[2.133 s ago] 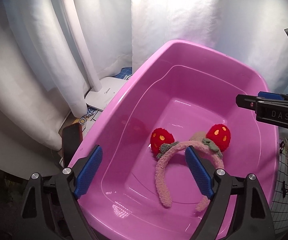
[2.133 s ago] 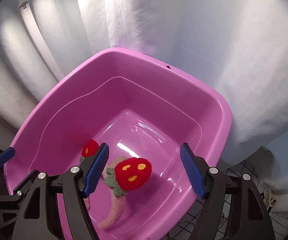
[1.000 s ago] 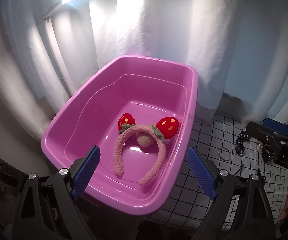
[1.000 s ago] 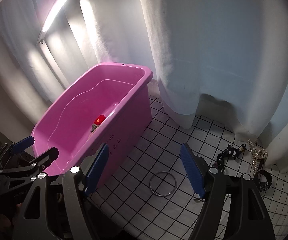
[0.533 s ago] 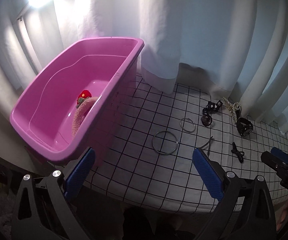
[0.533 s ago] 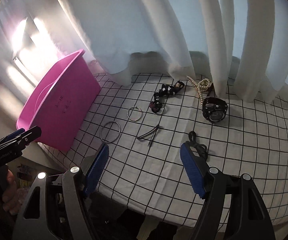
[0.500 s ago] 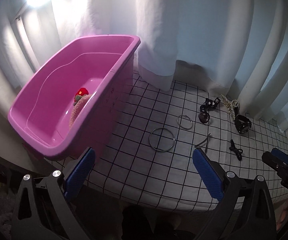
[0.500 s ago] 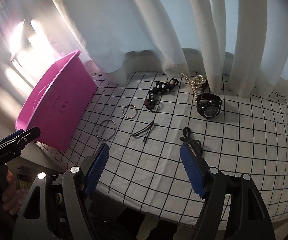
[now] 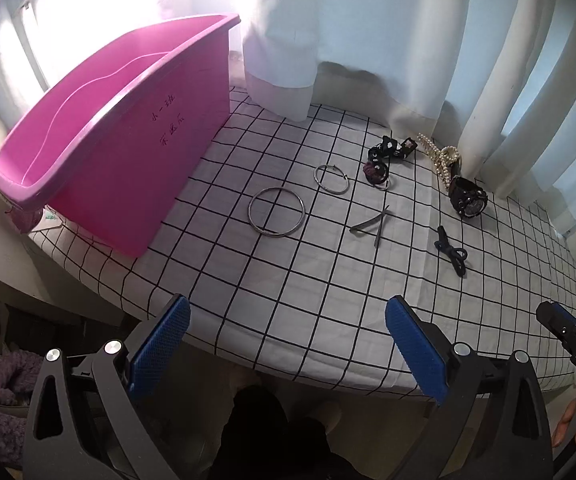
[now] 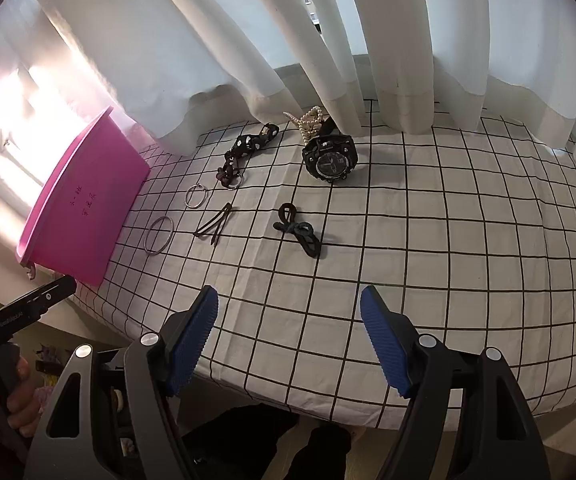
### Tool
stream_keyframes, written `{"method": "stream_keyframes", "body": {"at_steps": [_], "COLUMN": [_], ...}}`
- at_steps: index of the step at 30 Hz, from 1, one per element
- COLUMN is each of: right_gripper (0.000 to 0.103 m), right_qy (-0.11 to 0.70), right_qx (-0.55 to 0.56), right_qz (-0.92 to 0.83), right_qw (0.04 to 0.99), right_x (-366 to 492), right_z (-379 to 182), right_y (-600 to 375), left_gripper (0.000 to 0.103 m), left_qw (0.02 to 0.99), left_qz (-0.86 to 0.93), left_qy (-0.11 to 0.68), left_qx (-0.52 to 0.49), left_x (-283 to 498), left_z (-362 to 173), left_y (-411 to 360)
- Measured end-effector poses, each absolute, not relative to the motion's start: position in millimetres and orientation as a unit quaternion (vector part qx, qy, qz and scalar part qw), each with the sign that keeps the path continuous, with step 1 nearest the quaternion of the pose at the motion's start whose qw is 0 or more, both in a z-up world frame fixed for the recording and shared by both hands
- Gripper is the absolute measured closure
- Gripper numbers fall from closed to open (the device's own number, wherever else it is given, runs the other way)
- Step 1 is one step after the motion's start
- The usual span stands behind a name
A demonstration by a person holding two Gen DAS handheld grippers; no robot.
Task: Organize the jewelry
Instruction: 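Withdraw both tools from the tub back over the table, then grasp the large silver bangle with the left tool while the right tool grasps the black hair tie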
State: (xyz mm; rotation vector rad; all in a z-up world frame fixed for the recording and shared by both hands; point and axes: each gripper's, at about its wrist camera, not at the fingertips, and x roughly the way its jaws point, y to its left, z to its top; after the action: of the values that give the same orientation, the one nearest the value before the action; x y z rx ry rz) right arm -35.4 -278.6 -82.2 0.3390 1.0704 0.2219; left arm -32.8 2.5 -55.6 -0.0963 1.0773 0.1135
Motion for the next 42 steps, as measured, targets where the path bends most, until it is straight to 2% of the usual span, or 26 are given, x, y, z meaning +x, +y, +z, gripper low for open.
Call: {"method": "stream_keyframes", "body": {"at_steps": [14, 27, 42], "right_gripper": [0.033, 0.033, 0.033], "right_qy": [0.510, 0.491, 0.460], "right_qx": [0.155, 0.103, 0.082], "right_qz": [0.058, 0.050, 0.076], "right_qw": [0.844, 0.864, 0.881], "right_x": [-12, 21, 42], "right_z": [-111, -161, -186], "right_y": [-244, -224, -219], "left_gripper": [0.007, 0.007, 0.007], "left_qw": [0.841, 0.857, 0.872], "left_qz": [0.020, 0.030, 0.049], "left_qy": [0.539, 0.512, 0.484], "left_qx": [-0.048, -0.057, -0.054], "left_x": [17, 64, 86], "left_z": [-109, -167, -194], "left_y": [37, 39, 36]}}
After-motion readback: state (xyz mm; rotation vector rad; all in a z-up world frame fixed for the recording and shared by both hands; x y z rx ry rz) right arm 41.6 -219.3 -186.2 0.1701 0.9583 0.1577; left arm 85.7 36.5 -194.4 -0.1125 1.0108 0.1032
